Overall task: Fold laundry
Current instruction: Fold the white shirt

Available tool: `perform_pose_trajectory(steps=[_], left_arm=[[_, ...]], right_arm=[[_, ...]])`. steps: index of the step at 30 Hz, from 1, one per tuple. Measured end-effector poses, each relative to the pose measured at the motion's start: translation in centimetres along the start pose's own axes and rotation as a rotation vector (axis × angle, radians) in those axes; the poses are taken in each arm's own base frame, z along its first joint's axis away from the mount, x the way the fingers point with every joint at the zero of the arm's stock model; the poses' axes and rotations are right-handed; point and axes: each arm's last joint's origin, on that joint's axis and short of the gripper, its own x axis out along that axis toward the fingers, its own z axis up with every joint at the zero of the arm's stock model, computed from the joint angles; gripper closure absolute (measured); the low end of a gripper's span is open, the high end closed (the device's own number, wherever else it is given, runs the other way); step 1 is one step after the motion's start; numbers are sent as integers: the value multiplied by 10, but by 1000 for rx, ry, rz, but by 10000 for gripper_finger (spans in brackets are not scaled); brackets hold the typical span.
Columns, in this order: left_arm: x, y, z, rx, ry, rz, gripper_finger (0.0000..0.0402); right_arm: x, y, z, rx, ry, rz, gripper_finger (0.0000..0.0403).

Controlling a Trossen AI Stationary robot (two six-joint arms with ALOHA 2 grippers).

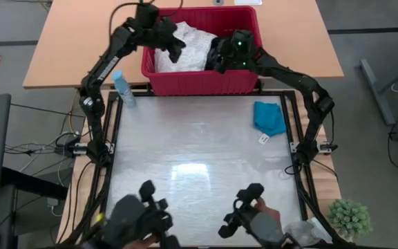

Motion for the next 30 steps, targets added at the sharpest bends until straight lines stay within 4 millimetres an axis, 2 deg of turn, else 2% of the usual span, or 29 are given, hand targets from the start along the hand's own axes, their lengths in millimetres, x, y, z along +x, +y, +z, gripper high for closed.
perform_pose_trajectory(steps=[6, 11, 14, 21, 30], left_arm=[[53, 18, -28, 37, 110, -51, 298], [81, 26, -43, 8, 154, -67, 270], [99, 32, -57, -11, 197, -75, 267], [122, 52, -81, -112, 257, -70, 267], [148, 76, -111, -214, 360, 107, 268]], right_arm=[[-4, -31, -10, 197, -70, 81, 168], [-4, -40, -17, 181, -85, 108, 168], [-4, -42, -19, 237, -88, 127, 168], [-5, -38, -23, 273, -47, 177, 168], [-4, -27, -21, 273, -17, 220, 168]])
